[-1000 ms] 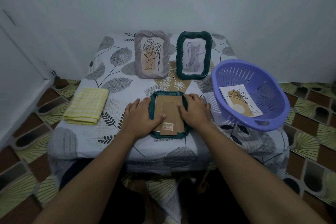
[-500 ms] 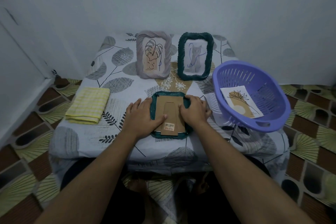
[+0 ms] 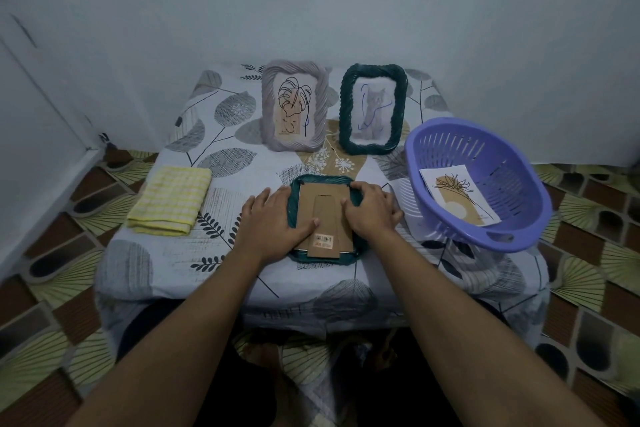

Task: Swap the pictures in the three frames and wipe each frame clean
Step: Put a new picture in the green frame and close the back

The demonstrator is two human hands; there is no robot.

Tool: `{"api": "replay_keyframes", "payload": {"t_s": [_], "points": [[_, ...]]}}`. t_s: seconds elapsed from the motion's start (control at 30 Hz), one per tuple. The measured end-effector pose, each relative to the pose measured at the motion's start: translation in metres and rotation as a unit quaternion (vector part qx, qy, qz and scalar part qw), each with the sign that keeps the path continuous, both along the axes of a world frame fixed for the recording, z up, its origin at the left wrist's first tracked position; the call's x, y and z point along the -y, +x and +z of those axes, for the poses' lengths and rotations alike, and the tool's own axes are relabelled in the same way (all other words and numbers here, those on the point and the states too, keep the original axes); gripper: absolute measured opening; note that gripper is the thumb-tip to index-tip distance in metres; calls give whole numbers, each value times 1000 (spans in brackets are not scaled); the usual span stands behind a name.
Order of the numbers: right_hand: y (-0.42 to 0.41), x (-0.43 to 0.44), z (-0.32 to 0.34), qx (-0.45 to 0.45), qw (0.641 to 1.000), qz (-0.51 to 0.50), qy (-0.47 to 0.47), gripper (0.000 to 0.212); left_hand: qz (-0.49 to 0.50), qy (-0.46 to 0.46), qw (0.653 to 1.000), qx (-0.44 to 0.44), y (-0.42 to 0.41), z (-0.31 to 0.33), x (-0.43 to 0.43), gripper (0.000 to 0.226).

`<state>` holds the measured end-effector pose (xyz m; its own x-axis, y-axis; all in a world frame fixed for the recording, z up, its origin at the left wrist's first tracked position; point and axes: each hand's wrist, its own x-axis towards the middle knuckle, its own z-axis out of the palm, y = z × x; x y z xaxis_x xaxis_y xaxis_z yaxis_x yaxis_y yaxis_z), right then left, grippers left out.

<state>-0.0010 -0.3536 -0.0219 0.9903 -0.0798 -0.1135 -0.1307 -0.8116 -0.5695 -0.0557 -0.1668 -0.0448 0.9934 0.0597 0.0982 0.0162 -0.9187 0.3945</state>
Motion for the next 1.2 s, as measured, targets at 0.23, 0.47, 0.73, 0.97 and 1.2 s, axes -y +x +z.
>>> {"api": "replay_keyframes", "payload": {"t_s": [0.23,0.47,0.73,0.97,1.2], "points": [[-20,5,-5,35,994,94,-41,55,-1,-7,1000,-5,0,1,0,97],[-37,4,-15,33,982,154,-106,53,0,-24,1000,-9,2,0,-2,98],[-37,3,-15,33,981,152,-112,55,-73,-91,993,3,-6,4,-15,82],[-38,2,-13,28,981,154,-113,55,-159,-85,984,12,-20,0,-40,71],[-39,2,-11,26,981,156,-116,54,-204,11,979,-25,-22,21,-33,62]]}}
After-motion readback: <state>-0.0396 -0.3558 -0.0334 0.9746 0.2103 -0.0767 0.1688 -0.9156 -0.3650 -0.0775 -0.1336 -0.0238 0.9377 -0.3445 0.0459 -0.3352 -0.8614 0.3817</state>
